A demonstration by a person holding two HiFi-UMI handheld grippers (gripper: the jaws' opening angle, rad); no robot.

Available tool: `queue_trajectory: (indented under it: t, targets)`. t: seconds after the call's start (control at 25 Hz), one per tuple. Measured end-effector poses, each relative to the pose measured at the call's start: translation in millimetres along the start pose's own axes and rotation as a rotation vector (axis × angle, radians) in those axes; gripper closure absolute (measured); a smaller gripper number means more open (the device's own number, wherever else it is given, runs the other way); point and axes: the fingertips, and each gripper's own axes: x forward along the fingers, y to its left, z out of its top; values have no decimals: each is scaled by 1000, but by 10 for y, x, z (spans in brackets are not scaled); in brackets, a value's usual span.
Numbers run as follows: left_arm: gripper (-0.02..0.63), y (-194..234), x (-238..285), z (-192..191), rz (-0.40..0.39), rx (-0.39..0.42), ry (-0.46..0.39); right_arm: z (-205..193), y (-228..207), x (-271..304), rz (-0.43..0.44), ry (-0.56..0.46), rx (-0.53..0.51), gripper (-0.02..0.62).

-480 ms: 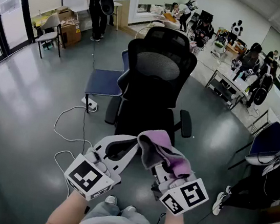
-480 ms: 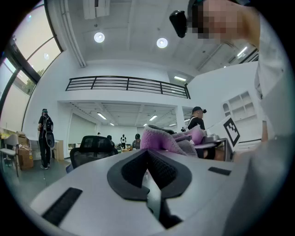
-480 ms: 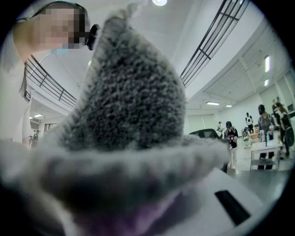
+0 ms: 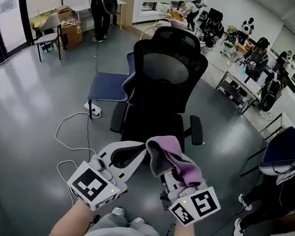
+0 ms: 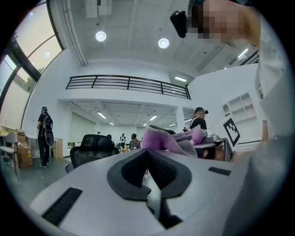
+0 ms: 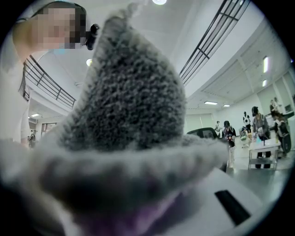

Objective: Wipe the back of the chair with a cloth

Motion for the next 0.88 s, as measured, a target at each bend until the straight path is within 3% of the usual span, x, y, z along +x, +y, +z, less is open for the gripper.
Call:
queue_trajectory:
  t: [0.2, 0.32, 0.44, 0.88]
  targets:
    - [595, 160, 11, -21, -16, 8, -5, -16, -4, 150, 9, 7, 8, 509]
    - [595, 248, 38, -19, -29, 8, -10, 6, -69, 194, -46, -2, -18, 511]
    - [595, 306, 108, -24, -33, -3, -10, 29, -200, 203, -68, -11, 25, 518]
    - [595, 731, 939, -60, 7, -11, -10, 53, -1092, 651, -36, 6, 38, 522]
